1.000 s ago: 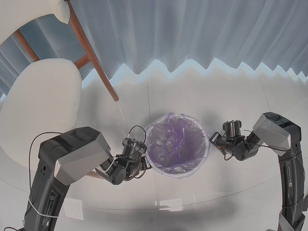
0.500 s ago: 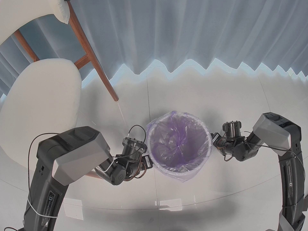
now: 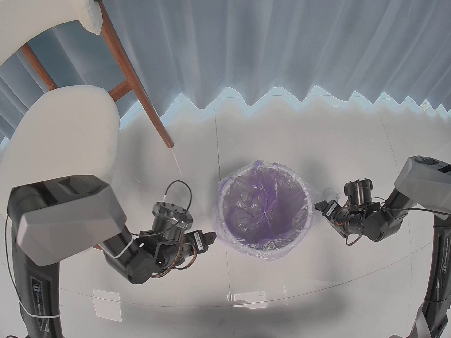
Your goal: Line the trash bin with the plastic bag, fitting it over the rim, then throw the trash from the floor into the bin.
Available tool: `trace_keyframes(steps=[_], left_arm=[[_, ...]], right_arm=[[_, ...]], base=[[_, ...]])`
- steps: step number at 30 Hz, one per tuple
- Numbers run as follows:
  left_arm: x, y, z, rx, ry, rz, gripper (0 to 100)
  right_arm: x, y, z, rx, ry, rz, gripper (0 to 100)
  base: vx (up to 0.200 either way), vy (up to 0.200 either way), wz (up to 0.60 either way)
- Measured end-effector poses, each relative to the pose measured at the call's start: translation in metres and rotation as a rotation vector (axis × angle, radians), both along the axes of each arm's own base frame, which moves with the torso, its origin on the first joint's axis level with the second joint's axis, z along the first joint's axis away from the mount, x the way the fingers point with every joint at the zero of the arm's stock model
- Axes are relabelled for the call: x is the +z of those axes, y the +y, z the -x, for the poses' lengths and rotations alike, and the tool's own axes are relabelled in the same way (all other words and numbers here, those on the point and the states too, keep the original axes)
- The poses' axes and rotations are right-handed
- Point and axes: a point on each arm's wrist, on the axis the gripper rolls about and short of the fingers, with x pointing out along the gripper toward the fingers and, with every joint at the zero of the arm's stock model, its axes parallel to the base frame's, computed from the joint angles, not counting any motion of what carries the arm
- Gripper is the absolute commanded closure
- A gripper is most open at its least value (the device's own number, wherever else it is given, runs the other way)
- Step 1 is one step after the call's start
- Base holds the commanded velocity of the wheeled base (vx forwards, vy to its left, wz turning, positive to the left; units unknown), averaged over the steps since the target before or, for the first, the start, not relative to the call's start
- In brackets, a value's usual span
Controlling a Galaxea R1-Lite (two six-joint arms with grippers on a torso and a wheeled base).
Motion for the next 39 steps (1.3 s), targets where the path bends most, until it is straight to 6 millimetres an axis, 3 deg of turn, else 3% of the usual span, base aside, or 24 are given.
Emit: trace_keyframes(steps=[13,17,26,30,39], left_arm=[[0.077,0.041,0.059,0.017,-0.235,0.135,0],[0.104,0.055,0.08,0.023,-0.336,0.189,0],[0.159,0.084,0.125,-0.006,-0.584,0.192,0],[0.169,0.098,0.145,-0.004,-0.649,0.169,0],[0.176,0.143,0.18,0.129,-0.762,0.067,0]], right_arm=[[0.073,-0.012,0.054,0.01,-0.105,-0.036,0],[0.085,-0.014,0.078,0.025,-0.112,-0.042,0],[0.084,-0.006,0.109,0.082,-0.13,-0.049,0],[0.079,0.006,0.112,0.132,-0.206,-0.063,0],[0.044,0.029,0.113,0.204,-0.244,-0.019,0]], base=[[0.0,0.0,0.0],[0.0,0.0,0.0],[0.0,0.0,0.0],[0.0,0.0,0.0],[0.0,0.0,0.0]])
